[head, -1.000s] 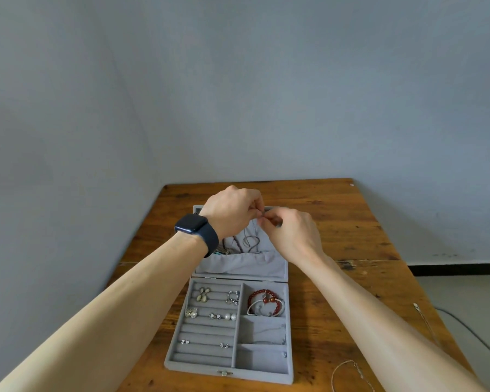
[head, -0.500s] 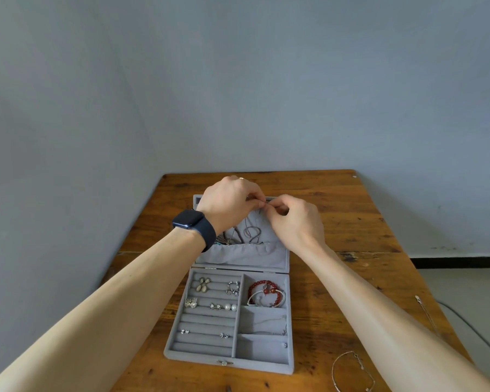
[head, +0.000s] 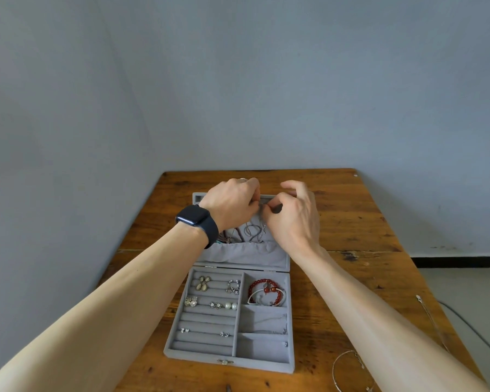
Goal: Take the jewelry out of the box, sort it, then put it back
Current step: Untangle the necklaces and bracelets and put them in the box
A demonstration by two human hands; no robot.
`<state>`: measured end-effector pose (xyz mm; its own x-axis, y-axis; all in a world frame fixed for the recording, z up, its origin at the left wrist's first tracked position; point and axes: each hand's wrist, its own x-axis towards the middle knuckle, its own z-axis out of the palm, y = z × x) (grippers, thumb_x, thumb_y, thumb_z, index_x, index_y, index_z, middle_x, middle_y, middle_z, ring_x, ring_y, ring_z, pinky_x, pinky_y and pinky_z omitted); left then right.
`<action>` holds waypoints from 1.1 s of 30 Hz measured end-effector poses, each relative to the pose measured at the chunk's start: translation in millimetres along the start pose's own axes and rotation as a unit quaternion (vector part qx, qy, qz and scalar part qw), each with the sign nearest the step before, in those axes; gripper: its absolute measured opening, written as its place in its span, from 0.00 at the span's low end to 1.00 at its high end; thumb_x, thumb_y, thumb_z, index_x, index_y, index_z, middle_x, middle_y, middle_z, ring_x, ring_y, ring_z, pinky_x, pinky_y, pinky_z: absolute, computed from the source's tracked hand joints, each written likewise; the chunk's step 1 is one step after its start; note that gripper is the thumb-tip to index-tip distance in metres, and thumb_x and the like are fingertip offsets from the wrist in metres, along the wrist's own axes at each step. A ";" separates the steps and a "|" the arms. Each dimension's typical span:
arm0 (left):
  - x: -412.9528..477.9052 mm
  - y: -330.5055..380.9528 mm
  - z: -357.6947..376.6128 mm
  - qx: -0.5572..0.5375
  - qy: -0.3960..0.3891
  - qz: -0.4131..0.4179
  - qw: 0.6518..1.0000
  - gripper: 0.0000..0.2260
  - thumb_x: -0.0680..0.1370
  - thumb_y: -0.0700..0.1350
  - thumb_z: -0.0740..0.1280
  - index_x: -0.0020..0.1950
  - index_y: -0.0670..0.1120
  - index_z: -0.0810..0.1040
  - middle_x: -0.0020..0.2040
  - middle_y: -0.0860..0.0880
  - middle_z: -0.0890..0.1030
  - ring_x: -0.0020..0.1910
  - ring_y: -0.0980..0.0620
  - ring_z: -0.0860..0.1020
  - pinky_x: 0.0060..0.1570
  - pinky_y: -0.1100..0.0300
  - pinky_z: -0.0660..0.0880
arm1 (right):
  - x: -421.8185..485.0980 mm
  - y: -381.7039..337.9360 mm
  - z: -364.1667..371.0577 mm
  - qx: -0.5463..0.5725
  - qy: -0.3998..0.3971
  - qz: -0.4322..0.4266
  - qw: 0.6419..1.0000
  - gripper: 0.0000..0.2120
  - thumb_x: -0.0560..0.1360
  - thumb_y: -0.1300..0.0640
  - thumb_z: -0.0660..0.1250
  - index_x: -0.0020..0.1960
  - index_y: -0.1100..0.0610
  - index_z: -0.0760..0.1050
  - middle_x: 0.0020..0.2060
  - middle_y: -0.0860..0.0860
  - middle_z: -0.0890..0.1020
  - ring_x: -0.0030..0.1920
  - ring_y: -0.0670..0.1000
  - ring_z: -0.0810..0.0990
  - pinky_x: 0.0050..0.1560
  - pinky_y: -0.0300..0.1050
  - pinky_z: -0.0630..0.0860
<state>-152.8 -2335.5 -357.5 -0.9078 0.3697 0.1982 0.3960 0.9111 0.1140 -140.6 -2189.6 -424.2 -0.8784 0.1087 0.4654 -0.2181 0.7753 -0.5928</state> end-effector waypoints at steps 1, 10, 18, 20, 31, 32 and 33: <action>0.1 -0.7 -0.9 0.007 -0.006 0.001 1.000 0.01 0.79 0.44 0.63 0.49 0.48 0.74 0.46 0.49 0.80 0.40 0.46 0.77 0.35 0.56 0.73 | -0.4 -1.7 0.7 -0.005 0.001 -0.002 1.000 0.05 0.71 0.54 0.73 0.41 0.56 0.84 0.64 0.50 0.76 0.61 0.56 0.74 0.49 0.49 0.76; 0.4 -6.5 3.6 -0.028 0.018 -0.008 0.999 0.04 0.76 0.42 0.68 0.48 0.50 0.75 0.46 0.51 0.79 0.41 0.49 0.78 0.34 0.57 0.73 | -6.0 -0.8 -5.7 -0.061 -0.047 -0.040 0.996 0.03 0.71 0.53 0.73 0.40 0.51 0.85 0.62 0.51 0.78 0.61 0.58 0.72 0.50 0.51 0.73; -3.0 -5.8 3.1 0.021 0.042 0.031 0.998 0.03 0.78 0.45 0.66 0.51 0.51 0.74 0.45 0.51 0.78 0.38 0.48 0.76 0.28 0.62 0.62 | -6.3 -0.2 -8.6 -0.017 -0.019 -0.035 0.999 0.06 0.74 0.54 0.70 0.46 0.55 0.84 0.59 0.50 0.80 0.58 0.56 0.73 0.53 0.51 0.74; -3.5 -5.9 2.6 0.019 0.044 0.028 0.998 0.04 0.78 0.45 0.66 0.52 0.51 0.74 0.45 0.51 0.78 0.38 0.48 0.76 0.28 0.62 0.61 | -6.6 -1.2 -9.6 -0.029 -0.016 -0.042 0.999 0.05 0.73 0.54 0.71 0.45 0.54 0.84 0.59 0.51 0.80 0.58 0.57 0.73 0.52 0.51 0.74; -18.8 -2.5 3.1 0.005 0.038 0.021 0.999 0.12 0.77 0.46 0.68 0.59 0.50 0.71 0.49 0.49 0.79 0.41 0.48 0.76 0.32 0.58 0.69 | -43.5 15.6 -28.5 -0.028 -0.065 -0.127 0.989 0.12 0.74 0.56 0.71 0.58 0.55 0.81 0.77 0.55 0.63 0.76 0.56 0.60 0.67 0.52 0.71; -20.9 -1.6 3.3 0.008 0.043 0.022 0.999 0.13 0.77 0.46 0.67 0.60 0.49 0.71 0.51 0.48 0.80 0.44 0.47 0.77 0.35 0.58 0.70 | -47.9 16.3 -31.8 -0.020 -0.067 -0.119 0.990 0.16 0.75 0.57 0.70 0.62 0.55 0.79 0.77 0.54 0.63 0.76 0.55 0.60 0.66 0.51 0.72; -23.0 -0.6 3.6 0.012 0.046 0.023 0.999 0.14 0.78 0.46 0.67 0.63 0.49 0.71 0.53 0.48 0.81 0.48 0.46 0.77 0.38 0.58 0.71 | -52.2 16.7 -34.2 -0.015 -0.072 -0.109 0.991 0.19 0.75 0.58 0.70 0.65 0.54 0.76 0.78 0.53 0.62 0.76 0.55 0.61 0.66 0.51 0.73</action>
<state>-132.7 -2343.9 -365.5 -0.8720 0.3937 0.2908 0.4324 0.8981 0.0805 -83.9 -2161.0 -435.9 -0.8639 -0.1525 0.4801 -0.3991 0.7887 -0.4676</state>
